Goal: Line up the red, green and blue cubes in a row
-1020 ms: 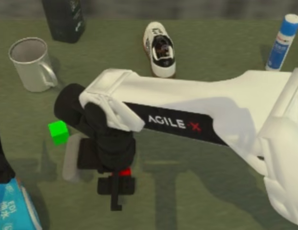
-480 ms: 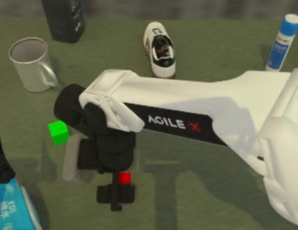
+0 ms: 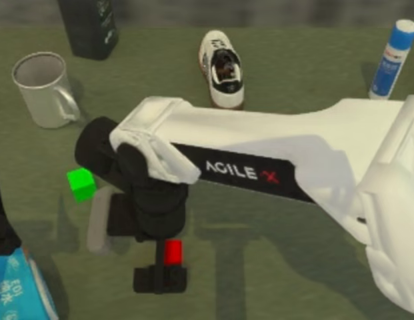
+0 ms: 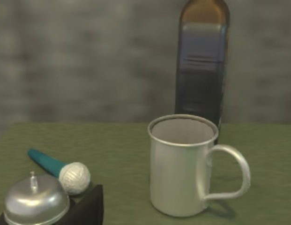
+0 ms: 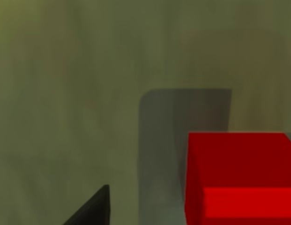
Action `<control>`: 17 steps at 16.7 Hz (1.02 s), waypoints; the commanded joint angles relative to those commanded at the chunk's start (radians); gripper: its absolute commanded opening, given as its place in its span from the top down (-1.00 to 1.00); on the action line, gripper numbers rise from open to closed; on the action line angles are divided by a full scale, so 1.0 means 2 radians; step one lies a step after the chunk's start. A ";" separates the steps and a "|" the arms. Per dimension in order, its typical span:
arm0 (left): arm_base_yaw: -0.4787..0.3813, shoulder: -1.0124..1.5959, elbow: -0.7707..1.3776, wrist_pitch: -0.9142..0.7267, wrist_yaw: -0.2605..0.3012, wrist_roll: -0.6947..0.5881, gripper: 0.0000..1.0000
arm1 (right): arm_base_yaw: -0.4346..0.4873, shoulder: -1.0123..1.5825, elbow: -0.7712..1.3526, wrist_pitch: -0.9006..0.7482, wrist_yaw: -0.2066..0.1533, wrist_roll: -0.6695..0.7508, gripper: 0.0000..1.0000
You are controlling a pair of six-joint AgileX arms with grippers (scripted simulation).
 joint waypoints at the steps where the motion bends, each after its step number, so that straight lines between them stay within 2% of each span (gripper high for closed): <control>1: 0.000 0.000 0.000 0.000 0.000 0.000 -1.00 | -0.001 0.000 0.000 0.000 0.000 0.000 -1.00; 4: 0.000 0.000 0.000 0.000 0.000 0.000 -1.00 | 0.000 -0.003 0.020 -0.021 0.001 -0.001 -1.00; 10: 0.000 0.000 0.000 0.000 0.000 0.000 -1.00 | 0.003 -0.017 0.103 -0.121 0.000 -0.002 -1.00; 17: -0.002 0.012 0.012 -0.008 0.000 0.007 -1.00 | -0.006 -0.031 0.095 -0.114 -0.002 0.001 -1.00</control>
